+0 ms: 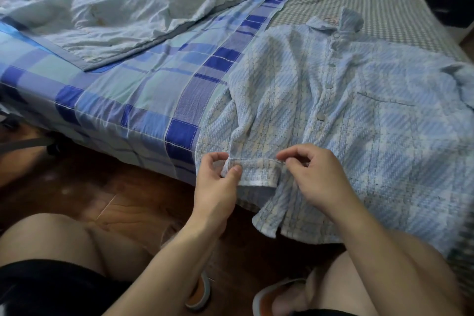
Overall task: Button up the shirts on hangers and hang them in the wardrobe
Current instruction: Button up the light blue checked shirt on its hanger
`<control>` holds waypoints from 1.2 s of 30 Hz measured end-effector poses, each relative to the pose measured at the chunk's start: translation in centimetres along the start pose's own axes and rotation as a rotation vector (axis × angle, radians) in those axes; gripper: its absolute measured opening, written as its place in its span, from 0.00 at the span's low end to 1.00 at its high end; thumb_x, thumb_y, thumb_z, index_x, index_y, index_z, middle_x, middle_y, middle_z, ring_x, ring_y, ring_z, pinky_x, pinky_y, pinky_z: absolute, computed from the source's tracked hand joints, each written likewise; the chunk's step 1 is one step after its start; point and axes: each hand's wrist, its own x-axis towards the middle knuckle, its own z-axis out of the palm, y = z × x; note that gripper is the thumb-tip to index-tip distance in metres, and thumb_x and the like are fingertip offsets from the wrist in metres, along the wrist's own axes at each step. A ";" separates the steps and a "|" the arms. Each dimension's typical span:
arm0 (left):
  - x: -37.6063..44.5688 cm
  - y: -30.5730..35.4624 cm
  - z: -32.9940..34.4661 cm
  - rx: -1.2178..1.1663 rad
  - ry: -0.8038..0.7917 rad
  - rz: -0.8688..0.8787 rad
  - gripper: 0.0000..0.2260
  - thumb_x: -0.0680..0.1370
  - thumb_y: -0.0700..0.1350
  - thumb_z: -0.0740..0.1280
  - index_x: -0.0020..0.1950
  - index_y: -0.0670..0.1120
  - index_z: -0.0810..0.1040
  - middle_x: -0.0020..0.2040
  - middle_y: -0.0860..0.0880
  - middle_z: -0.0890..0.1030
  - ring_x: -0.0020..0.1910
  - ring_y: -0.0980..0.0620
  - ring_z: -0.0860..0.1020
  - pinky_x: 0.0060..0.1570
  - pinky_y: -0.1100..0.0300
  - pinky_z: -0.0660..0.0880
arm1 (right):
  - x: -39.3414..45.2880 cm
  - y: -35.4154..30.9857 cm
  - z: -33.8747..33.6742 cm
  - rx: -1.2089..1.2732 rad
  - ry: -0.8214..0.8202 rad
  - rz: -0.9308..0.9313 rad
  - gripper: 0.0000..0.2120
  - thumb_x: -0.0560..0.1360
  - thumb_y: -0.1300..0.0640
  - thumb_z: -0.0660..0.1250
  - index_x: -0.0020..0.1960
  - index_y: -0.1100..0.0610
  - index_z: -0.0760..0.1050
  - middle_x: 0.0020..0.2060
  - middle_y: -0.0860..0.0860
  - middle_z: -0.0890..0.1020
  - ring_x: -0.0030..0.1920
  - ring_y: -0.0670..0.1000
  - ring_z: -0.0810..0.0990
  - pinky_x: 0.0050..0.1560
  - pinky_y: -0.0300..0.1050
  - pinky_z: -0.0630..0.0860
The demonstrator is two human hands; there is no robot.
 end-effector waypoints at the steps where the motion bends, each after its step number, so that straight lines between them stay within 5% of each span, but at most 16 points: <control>1: -0.1 0.1 0.0 0.011 -0.002 0.047 0.12 0.79 0.41 0.72 0.53 0.57 0.75 0.45 0.45 0.85 0.38 0.46 0.79 0.40 0.47 0.77 | 0.0 0.0 0.0 -0.001 -0.002 0.005 0.11 0.82 0.62 0.64 0.49 0.49 0.83 0.43 0.46 0.82 0.21 0.41 0.69 0.24 0.32 0.66; 7: 0.3 1.1 -0.6 0.064 -0.082 0.007 0.13 0.79 0.40 0.72 0.56 0.55 0.74 0.48 0.44 0.85 0.37 0.47 0.80 0.39 0.50 0.77 | 0.4 0.4 -0.1 0.032 0.008 0.030 0.10 0.82 0.62 0.64 0.51 0.51 0.83 0.28 0.42 0.78 0.19 0.42 0.66 0.22 0.33 0.63; 10: 0.7 2.3 -2.6 0.149 -0.168 -0.057 0.18 0.80 0.40 0.72 0.66 0.54 0.72 0.48 0.44 0.87 0.41 0.47 0.85 0.45 0.53 0.82 | 0.6 0.4 -0.2 0.037 0.037 0.039 0.11 0.82 0.62 0.64 0.48 0.49 0.83 0.30 0.43 0.79 0.23 0.42 0.70 0.23 0.35 0.67; 13: 1.1 4.4 -5.6 0.273 -0.168 0.056 0.24 0.81 0.41 0.70 0.71 0.63 0.68 0.46 0.39 0.86 0.48 0.35 0.84 0.55 0.41 0.81 | 0.6 0.2 -0.4 0.059 0.074 0.034 0.12 0.81 0.62 0.64 0.47 0.48 0.82 0.32 0.45 0.81 0.28 0.48 0.74 0.27 0.39 0.71; 16: 1.7 7.3 -8.9 0.300 -0.100 0.183 0.24 0.82 0.39 0.67 0.68 0.68 0.75 0.48 0.40 0.86 0.47 0.43 0.84 0.56 0.49 0.79 | 1.1 0.2 -0.2 0.092 0.135 0.035 0.11 0.82 0.62 0.64 0.51 0.51 0.83 0.35 0.48 0.82 0.32 0.52 0.77 0.31 0.44 0.76; 19: 4.2 9.4 -11.8 0.904 -0.058 0.133 0.13 0.82 0.51 0.62 0.60 0.65 0.81 0.53 0.51 0.85 0.50 0.48 0.83 0.54 0.54 0.78 | 1.9 -0.3 0.1 0.086 0.161 0.014 0.10 0.82 0.63 0.63 0.53 0.53 0.83 0.35 0.51 0.82 0.26 0.47 0.72 0.26 0.42 0.70; 22: 6.2 12.3 -11.8 1.583 -0.226 0.023 0.19 0.76 0.62 0.54 0.54 0.58 0.82 0.60 0.50 0.82 0.56 0.46 0.80 0.59 0.51 0.77 | 3.2 -1.7 -1.7 0.043 0.181 -0.030 0.10 0.82 0.63 0.63 0.52 0.53 0.83 0.37 0.50 0.81 0.21 0.43 0.68 0.22 0.36 0.66; 25: 7.9 17.8 -7.5 1.429 -0.279 0.258 0.13 0.82 0.58 0.64 0.64 0.57 0.80 0.64 0.49 0.79 0.62 0.46 0.78 0.59 0.55 0.72 | 5.5 -3.6 -5.8 -0.079 0.231 -0.095 0.10 0.82 0.61 0.63 0.50 0.51 0.82 0.39 0.46 0.81 0.27 0.43 0.73 0.26 0.31 0.68; 30: 13.7 21.9 4.4 1.171 -0.406 0.601 0.13 0.82 0.53 0.66 0.65 0.55 0.79 0.57 0.51 0.80 0.57 0.48 0.79 0.54 0.57 0.70 | 11.4 -4.2 -12.6 -0.324 0.278 -0.065 0.09 0.82 0.60 0.62 0.51 0.50 0.81 0.44 0.46 0.80 0.38 0.41 0.75 0.36 0.36 0.68; 36: 27.7 19.1 16.8 1.419 -0.493 0.773 0.25 0.83 0.59 0.61 0.79 0.55 0.63 0.74 0.44 0.69 0.70 0.40 0.71 0.65 0.46 0.71 | 21.4 0.7 -18.0 -0.692 0.283 0.094 0.13 0.82 0.61 0.60 0.61 0.54 0.80 0.61 0.52 0.80 0.53 0.51 0.77 0.51 0.45 0.73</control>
